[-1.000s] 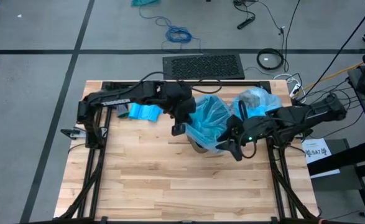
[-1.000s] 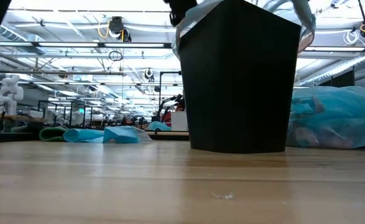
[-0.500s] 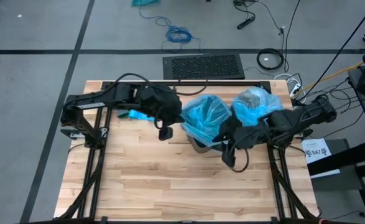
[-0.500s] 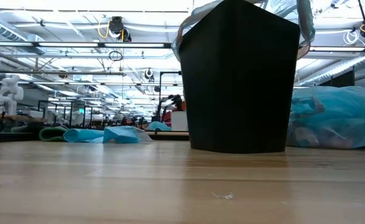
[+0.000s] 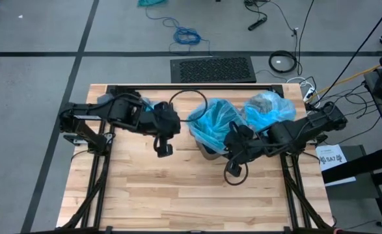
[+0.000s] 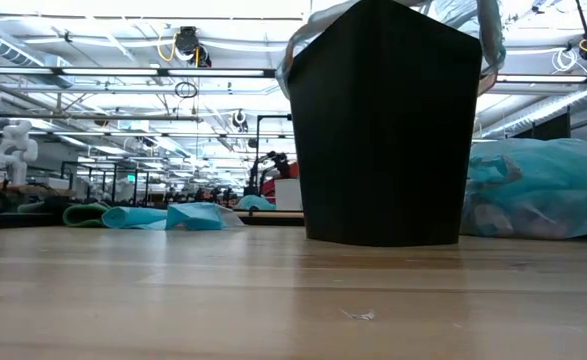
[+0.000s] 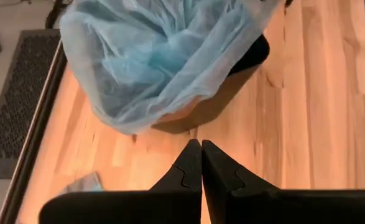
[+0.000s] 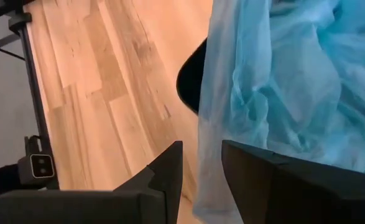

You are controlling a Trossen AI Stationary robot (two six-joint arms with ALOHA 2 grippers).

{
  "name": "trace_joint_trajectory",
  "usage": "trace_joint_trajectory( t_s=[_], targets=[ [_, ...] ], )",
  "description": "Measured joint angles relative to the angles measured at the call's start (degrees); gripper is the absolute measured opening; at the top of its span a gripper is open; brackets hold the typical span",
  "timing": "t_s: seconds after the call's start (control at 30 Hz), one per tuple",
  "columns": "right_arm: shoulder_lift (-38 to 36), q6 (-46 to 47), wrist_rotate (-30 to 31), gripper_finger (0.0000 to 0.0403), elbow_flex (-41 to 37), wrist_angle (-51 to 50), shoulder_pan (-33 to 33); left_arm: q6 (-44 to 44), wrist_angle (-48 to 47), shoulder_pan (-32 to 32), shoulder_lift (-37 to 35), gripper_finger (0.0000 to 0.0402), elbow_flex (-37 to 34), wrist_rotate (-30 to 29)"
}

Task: Place trash/remove bag and relplace
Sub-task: Put the blue trash bag into the trash bin

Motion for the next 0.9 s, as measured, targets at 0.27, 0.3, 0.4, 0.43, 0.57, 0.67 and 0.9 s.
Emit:
trace_joint_trajectory(
  t_s=[0.27,0.3,0.4,0.43,0.57,0.67,0.9],
  targets=[
    [1.27,-7.58,0.0,0.0102,0.02,1.79,-0.91,-6.52,-0.16,-1.91,-2.11,0.0002,-6.76,-1.35],
    [1.68,-8.46,0.0,0.0102,0.02,1.76,-1.06,-7.4,-0.17,-2.46,-2.22,0.0002,-7.51,-1.53],
    [2.85,-10.38,0.0,0.0102,0.02,1.85,-1.26,-9.09,0.25,-4.02,-2.25,0.0002,-9.29,-1.86],
    [3.14,-10.94,0.02,0.0102,0.02,2.16,-1.46,-9.68,0.24,-4.49,-2.25,0.0002,-9.75,-2.2],
    [3.63,-11.77,0.07,0.0094,0.02,3.86,-1.95,-11.67,0.32,-6.1,-2.25,0.0002,-11.14,-3.67],
    [3.64,-13.23,0.36,0.0055,0.02,5.86,-1.99,-12.77,0.28,-6.99,-2.25,0.0002,-11.63,-4.12],
    [3.65,-14.82,0.2,0.0004,0.02,12.65,-1.86,-12.8,0.34,-7.78,-2.25,0.0002,-11.63,-4.65]
  ],
)
